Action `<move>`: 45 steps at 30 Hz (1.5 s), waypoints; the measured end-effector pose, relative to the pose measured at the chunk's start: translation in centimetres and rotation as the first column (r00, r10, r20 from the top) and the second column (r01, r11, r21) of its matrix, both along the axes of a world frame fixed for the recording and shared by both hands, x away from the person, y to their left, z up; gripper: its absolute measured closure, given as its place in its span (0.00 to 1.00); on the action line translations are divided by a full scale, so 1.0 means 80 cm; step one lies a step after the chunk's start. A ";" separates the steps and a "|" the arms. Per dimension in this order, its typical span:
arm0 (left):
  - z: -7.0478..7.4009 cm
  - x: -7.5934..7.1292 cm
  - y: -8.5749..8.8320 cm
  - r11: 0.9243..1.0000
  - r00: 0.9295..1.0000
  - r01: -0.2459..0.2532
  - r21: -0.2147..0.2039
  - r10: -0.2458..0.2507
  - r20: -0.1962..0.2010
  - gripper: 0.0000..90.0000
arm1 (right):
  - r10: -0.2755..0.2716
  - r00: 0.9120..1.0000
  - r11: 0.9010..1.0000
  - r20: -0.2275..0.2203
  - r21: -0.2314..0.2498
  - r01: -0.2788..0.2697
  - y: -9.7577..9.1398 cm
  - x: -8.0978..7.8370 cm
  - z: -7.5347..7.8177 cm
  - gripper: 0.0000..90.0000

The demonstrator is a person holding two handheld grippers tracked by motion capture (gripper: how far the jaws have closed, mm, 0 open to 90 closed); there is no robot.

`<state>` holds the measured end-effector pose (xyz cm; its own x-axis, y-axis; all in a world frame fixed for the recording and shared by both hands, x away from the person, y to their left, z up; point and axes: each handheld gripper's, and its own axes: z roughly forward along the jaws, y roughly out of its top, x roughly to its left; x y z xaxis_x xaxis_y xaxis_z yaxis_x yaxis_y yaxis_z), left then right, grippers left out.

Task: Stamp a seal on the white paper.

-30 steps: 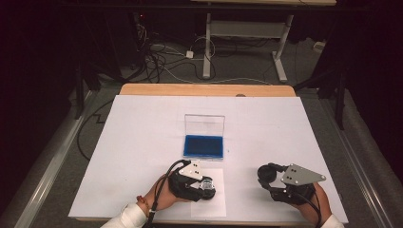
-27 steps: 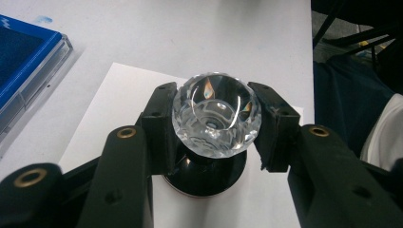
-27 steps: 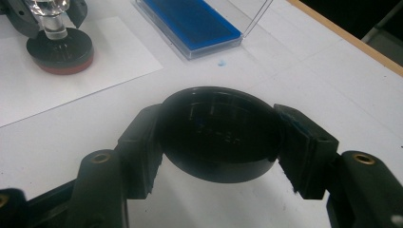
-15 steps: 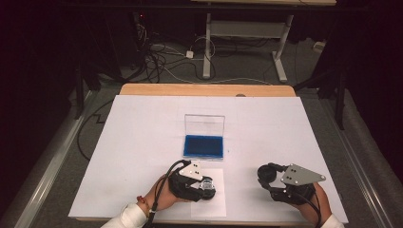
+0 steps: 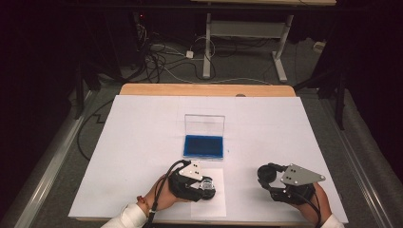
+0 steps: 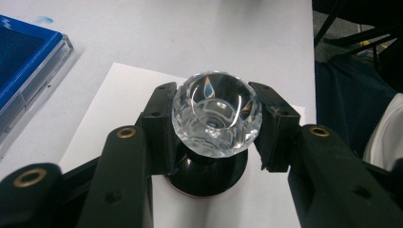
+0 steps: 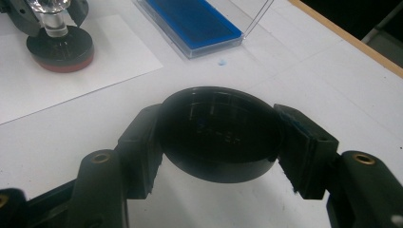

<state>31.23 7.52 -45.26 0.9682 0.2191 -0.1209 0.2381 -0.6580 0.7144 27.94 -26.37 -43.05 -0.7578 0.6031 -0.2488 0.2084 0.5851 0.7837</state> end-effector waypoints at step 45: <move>0.052 0.002 0.043 0.984 0.993 -0.076 -0.158 0.089 0.074 0.60 | 0.008 1.000 1.000 0.014 0.008 -0.008 0.001 -0.003 0.005 0.43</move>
